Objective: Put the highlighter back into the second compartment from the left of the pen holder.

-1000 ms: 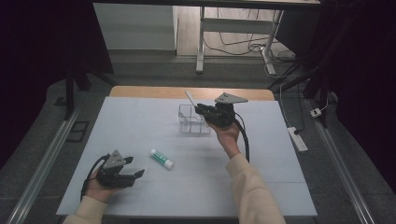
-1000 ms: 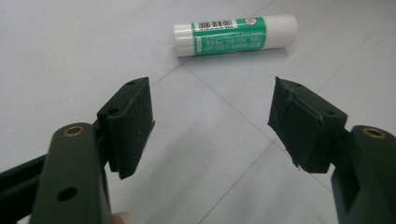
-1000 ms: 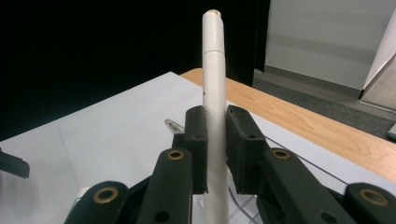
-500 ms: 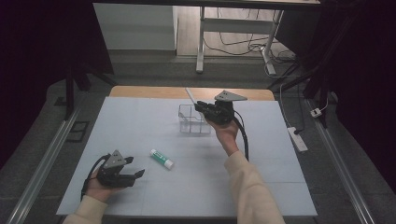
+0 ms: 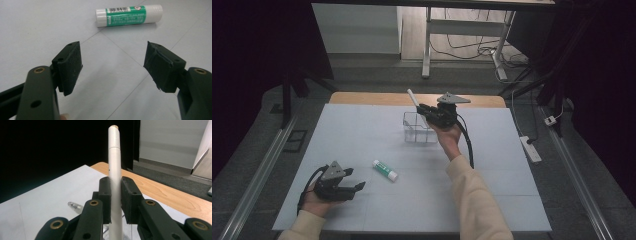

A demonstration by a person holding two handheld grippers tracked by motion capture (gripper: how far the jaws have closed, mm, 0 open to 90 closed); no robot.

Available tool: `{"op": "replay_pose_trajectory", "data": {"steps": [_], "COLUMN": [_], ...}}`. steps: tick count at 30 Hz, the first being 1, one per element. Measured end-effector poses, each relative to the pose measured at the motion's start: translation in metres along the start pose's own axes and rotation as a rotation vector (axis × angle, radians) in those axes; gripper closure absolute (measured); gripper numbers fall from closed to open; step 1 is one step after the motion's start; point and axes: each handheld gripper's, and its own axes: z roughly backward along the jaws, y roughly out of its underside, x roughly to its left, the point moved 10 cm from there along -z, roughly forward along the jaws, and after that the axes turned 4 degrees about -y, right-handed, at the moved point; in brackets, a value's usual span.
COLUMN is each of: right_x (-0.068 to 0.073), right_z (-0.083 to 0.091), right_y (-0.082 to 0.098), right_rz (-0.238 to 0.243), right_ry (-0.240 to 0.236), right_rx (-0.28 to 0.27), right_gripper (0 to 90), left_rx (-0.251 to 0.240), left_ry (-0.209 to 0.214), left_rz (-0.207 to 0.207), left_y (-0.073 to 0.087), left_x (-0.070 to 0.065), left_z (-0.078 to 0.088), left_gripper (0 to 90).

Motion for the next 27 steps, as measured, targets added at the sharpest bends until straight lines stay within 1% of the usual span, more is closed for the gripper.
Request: {"op": "replay_pose_trajectory", "data": {"steps": [15,21,27], "right_x": [-0.015,-0.017,-0.017], "right_z": [-0.018,-0.025,-0.027], "right_y": [0.0,0.002,0.003], "right_rz": [-0.016,-0.025,-0.024], "right_ry": [0.019,0.024,0.024], "right_rx": [-0.024,-0.034,-0.045], "right_gripper": [77.8,77.9,77.8], "left_rx": [0.005,0.009,0.012], "left_ry": [-0.003,-0.003,-0.003], "left_rz": [0.008,0.009,0.007], "left_y": [0.002,0.003,0.004], "left_x": [0.002,0.003,0.002], "left_z": [-0.001,-0.001,-0.001], "left_gripper": [30.0,30.0,30.1]}}
